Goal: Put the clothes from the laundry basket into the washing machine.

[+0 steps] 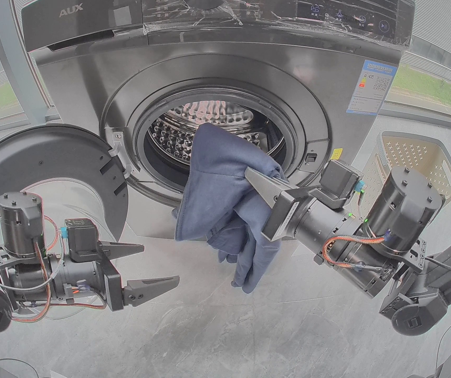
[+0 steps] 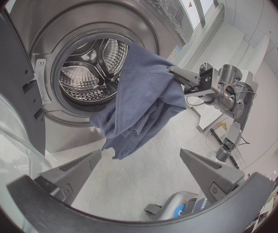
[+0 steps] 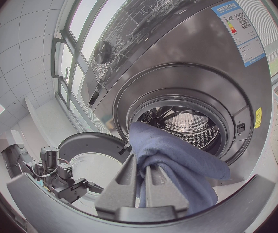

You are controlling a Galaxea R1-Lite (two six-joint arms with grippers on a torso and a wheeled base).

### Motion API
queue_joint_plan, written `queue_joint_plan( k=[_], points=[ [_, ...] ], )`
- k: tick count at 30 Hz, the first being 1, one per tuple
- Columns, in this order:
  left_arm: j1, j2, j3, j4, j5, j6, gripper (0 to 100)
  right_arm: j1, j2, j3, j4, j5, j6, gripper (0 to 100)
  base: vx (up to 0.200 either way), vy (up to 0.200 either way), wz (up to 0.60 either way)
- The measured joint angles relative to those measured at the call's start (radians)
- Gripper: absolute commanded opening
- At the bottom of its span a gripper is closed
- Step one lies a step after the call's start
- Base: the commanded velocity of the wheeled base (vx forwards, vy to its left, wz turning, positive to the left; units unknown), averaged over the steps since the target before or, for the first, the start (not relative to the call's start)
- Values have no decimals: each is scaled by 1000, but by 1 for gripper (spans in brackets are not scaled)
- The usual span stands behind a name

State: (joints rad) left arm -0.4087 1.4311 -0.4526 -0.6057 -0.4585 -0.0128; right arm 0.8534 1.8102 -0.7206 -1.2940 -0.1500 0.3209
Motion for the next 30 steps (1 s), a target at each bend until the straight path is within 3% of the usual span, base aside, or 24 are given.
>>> queue_joint_plan(
  k=[10,30],
  points=[
    [-1,180,-22,-231,0,-5,100,16,0,3,-5,-4,0,0,0,0,0],
    [4,415,-115,-419,1,-19,100,26,2,9,-18,-7,0,0,0,0,0]
  ],
)
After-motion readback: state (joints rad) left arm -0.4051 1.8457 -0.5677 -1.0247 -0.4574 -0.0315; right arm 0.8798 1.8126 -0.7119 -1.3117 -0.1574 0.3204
